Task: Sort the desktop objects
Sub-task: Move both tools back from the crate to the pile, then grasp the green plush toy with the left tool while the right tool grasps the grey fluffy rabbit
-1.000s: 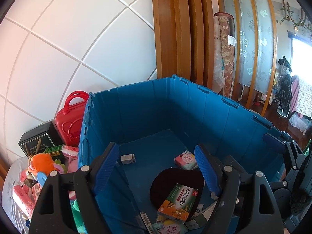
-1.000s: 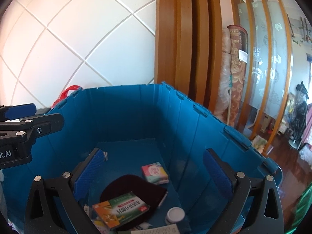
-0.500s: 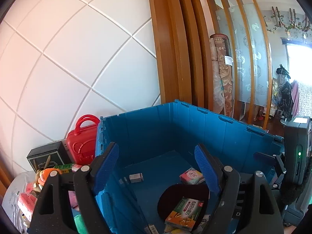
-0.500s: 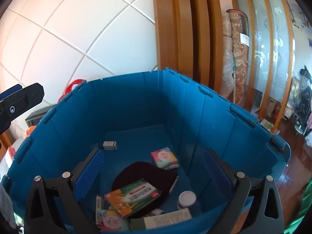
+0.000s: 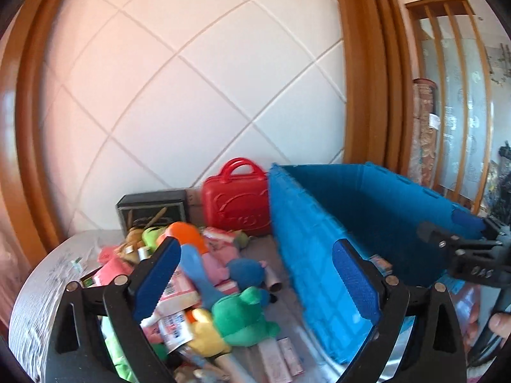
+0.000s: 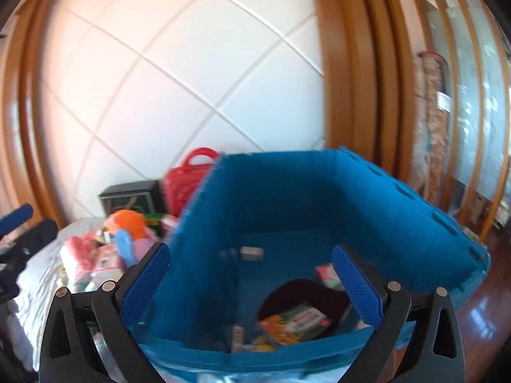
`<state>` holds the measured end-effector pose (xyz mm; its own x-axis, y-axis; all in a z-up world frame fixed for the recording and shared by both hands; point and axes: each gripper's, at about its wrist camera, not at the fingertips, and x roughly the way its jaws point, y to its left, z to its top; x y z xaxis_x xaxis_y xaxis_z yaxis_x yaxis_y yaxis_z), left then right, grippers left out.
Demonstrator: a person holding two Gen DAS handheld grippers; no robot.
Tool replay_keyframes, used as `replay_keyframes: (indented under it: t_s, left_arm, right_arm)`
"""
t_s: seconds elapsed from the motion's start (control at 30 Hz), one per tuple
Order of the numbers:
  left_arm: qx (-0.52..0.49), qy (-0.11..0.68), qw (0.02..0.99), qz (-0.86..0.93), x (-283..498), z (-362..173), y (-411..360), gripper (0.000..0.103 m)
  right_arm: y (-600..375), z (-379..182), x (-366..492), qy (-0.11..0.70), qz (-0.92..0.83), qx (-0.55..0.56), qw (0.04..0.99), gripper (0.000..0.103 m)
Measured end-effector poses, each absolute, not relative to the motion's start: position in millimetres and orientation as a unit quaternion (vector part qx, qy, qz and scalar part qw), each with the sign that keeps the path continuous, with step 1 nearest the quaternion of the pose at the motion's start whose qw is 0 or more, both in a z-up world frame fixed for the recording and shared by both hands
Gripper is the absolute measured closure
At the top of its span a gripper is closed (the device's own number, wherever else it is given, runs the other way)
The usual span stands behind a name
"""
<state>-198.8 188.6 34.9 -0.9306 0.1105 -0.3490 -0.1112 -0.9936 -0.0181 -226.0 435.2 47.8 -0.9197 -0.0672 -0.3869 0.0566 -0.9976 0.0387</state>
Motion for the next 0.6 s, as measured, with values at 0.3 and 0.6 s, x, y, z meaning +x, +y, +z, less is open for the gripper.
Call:
replay_keyframes:
  t_s: [0.3,0.6]
  left_arm:
    - [-0.330,-0.026,-0.079,0.940,-196,-66,44,0.006]
    - [-0.419,-0.048,-0.102,0.901,-188,-135,-10,0.006]
  right_arm:
    - [302,27,-231,0.038,-0.963,0.210,0.165,0.000]
    - [210,-46,-241,0.091,-0.917,0.312,0.233,0.000]
